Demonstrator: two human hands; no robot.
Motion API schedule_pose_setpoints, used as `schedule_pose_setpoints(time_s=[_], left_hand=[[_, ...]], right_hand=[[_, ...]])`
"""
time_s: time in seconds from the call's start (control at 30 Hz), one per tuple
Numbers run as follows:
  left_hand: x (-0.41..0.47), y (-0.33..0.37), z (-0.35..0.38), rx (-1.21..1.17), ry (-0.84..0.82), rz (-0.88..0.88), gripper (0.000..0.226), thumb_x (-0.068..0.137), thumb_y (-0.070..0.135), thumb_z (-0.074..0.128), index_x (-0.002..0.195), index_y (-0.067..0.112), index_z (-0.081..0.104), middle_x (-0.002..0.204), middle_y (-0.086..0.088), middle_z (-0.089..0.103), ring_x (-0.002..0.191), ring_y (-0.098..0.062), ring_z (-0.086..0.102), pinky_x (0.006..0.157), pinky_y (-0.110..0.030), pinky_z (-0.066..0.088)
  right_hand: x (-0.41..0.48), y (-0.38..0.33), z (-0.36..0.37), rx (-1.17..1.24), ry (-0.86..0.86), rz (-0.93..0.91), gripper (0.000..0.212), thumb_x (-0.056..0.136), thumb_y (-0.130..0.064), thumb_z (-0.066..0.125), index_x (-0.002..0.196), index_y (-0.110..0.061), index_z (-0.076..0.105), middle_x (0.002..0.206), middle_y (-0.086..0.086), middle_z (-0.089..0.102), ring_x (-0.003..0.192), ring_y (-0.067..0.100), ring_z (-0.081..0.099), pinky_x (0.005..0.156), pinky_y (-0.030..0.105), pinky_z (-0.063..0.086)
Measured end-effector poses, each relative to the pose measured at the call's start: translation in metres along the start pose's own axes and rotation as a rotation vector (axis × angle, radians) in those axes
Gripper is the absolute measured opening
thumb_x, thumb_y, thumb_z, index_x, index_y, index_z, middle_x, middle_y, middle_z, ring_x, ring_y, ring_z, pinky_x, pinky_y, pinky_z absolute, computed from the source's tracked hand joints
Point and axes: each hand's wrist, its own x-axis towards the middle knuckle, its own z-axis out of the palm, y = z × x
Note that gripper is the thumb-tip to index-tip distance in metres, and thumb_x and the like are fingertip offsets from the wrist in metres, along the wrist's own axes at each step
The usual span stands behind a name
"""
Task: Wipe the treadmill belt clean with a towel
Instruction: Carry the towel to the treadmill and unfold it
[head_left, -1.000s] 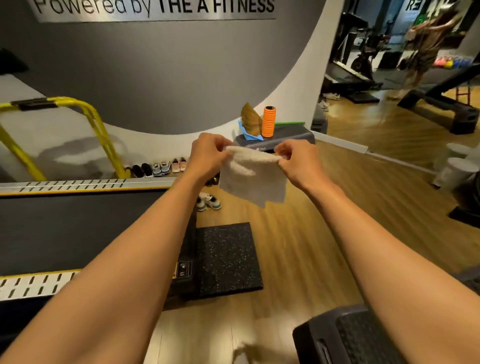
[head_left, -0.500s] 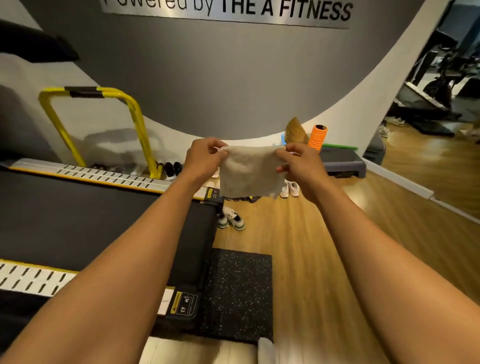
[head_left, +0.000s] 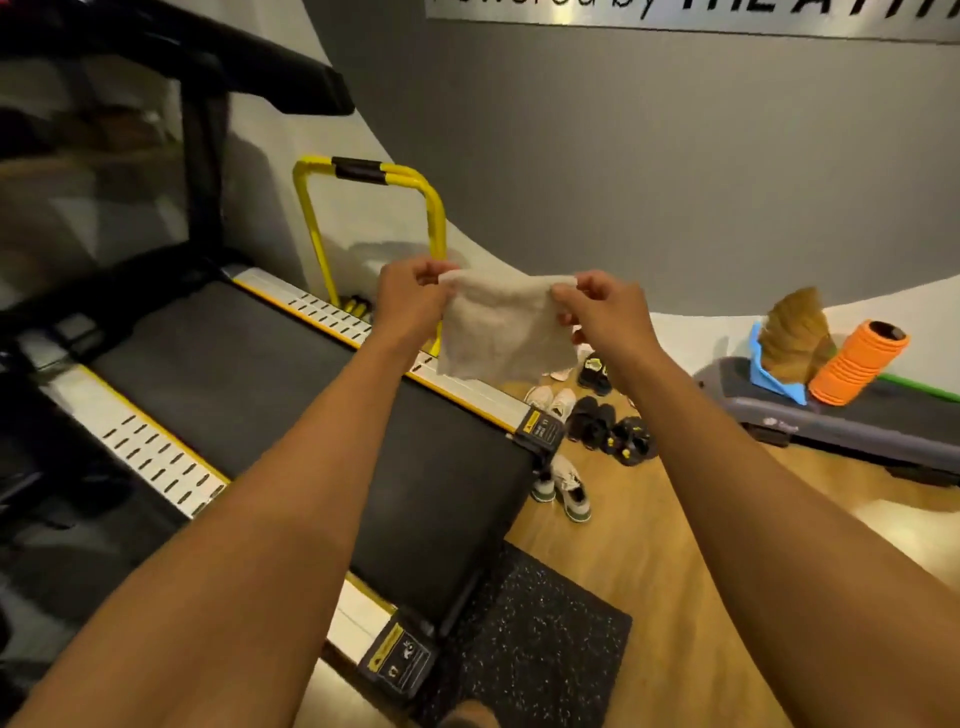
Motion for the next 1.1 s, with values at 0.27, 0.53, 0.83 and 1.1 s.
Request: schedule_pose_setpoints(time_s=[0.27, 0.53, 0.83, 1.1], left_hand=[[0.107, -0.055, 0.004, -0.002, 0.188, -0.082, 0.022, 0.075, 0.010, 0.053, 0.084, 0.026, 0.066, 0.092, -0.004, 0.068, 0.093, -0.024, 0.064, 0.081, -0.047, 0.054], [0.205, -0.064, 0.003, -0.066, 0.275, -0.102, 0.021, 0.083, 0.003, 0.063, 0.100, 0.013, 0.071, 0.092, -0.005, 0.070, 0.087, -0.019, 0.066, 0.083, -0.042, 0.057], [0.297, -0.083, -0.029, 0.013, 0.404, -0.125, 0.011, 0.087, 0.012, 0.059, 0.084, 0.022, 0.062, 0.085, 0.001, 0.064, 0.087, -0.021, 0.063, 0.079, -0.045, 0.054], [0.361, -0.096, -0.090, 0.238, 0.654, -0.146, 0.008, 0.090, 0.014, 0.058, 0.093, 0.017, 0.064, 0.086, 0.002, 0.063, 0.083, -0.014, 0.059, 0.076, -0.029, 0.049]], right_hand=[[0.112, 0.032, 0.066, -0.088, -0.099, -0.051, 0.010, 0.095, -0.025, 0.051, 0.087, -0.021, 0.056, 0.079, 0.005, 0.067, 0.078, 0.027, 0.069, 0.063, 0.037, 0.049], [0.214, 0.019, 0.102, -0.104, -0.123, -0.048, 0.015, 0.098, -0.026, 0.049, 0.100, -0.014, 0.059, 0.090, 0.007, 0.067, 0.077, 0.021, 0.068, 0.058, 0.027, 0.055], [0.327, 0.015, 0.179, -0.055, -0.216, -0.047, 0.016, 0.096, -0.024, 0.053, 0.100, -0.011, 0.063, 0.082, 0.007, 0.066, 0.060, 0.010, 0.061, 0.057, 0.023, 0.054], [0.411, 0.001, 0.279, 0.042, -0.430, -0.074, 0.011, 0.093, -0.021, 0.057, 0.091, -0.013, 0.064, 0.067, 0.002, 0.063, 0.055, 0.012, 0.060, 0.062, 0.032, 0.056]])
